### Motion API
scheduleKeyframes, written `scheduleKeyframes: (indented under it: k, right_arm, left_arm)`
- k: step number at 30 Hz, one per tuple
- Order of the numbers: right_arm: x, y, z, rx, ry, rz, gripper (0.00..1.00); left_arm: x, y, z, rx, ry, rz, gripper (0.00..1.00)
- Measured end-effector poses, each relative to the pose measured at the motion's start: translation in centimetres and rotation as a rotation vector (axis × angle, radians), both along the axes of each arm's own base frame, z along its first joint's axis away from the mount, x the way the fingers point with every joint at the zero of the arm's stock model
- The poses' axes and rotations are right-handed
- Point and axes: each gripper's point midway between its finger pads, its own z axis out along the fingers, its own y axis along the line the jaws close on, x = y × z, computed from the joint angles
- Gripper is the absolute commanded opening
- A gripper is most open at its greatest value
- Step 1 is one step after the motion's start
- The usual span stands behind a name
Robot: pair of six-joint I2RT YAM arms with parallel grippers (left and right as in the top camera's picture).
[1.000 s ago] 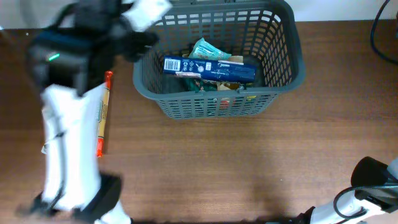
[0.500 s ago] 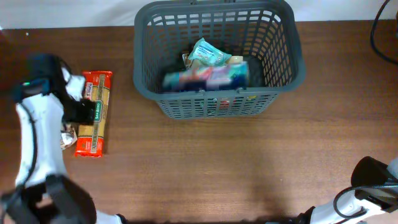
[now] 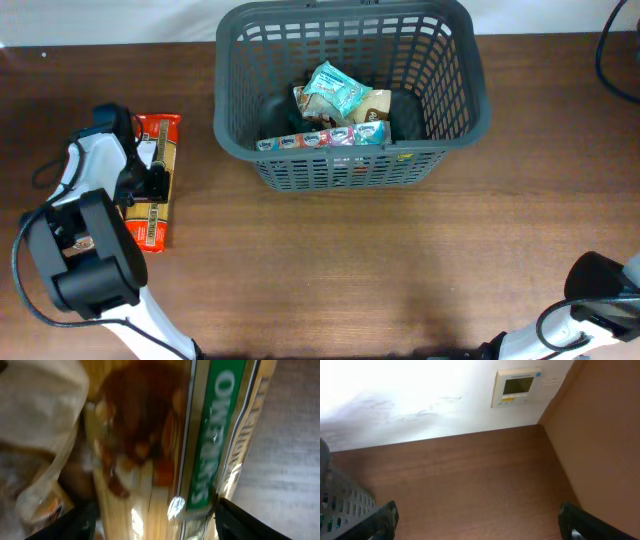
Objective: Pack container
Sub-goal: 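Grasp the red-and-yellow spaghetti box with the left gripper, then carry the spaghetti box into the basket and release it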
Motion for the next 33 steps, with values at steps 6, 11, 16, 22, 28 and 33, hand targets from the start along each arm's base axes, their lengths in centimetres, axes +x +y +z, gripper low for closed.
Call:
scheduleKeyframes:
  k: [6,11,16,22,28,33]
  right_arm:
    - [0.0,0.0,0.0,0.0,0.0,0.0,0.99]
    - [0.0,0.0,0.0,0.0,0.0,-0.001,0.99]
    - [0.0,0.0,0.0,0.0,0.0,-0.001,0.99]
    - [0.0,0.0,0.0,0.0,0.0,0.0,0.99]
    - [0.0,0.0,0.0,0.001,0.001,0.0,0.99]
    - [0.0,0.0,0.0,0.0,0.001,0.0,0.99]
  left_arm:
    - [0.8,0.0,-1.1,-0.001,-0.005,-0.014,0.74]
    - [1.2,0.0,-1.6,-0.019,0.008,-0.027,0.02]
    - [1.8,0.0,-0.6,-0.004,-0.001,-0.035,0.02]
    - [2.4,-2.2,1.0,-0.041,0.111,-0.1,0.02]
    - [8.8,-6.7,9.6,-0.037,-0.047,-0.253,0.02]
    - [12.9,-9.1,21.4,0.05,-0.366,-0.368,0.01]
